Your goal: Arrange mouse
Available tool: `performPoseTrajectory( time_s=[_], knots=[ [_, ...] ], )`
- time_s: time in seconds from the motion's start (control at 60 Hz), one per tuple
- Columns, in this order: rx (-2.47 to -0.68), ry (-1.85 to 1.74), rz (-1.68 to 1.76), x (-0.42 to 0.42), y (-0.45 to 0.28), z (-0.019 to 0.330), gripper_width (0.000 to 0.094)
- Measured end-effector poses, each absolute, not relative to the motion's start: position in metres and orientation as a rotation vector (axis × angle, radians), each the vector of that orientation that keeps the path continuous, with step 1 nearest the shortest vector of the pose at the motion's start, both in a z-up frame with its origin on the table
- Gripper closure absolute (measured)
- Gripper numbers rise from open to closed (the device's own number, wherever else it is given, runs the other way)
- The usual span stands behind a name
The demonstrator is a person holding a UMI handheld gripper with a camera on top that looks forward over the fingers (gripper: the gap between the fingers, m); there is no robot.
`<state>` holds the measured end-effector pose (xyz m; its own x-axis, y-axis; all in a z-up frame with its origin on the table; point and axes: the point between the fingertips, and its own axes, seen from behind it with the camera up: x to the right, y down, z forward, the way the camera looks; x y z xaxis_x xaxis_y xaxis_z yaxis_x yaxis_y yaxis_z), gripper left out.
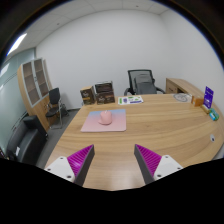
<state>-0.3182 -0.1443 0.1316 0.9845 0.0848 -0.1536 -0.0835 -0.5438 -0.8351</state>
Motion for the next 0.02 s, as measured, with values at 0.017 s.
performPoseTrajectory(
  time_s=[0.017],
  knots=[
    [-2.132,-0.001,0.216,-0.3138,-0.155,0.1336,0.0098]
  ],
)
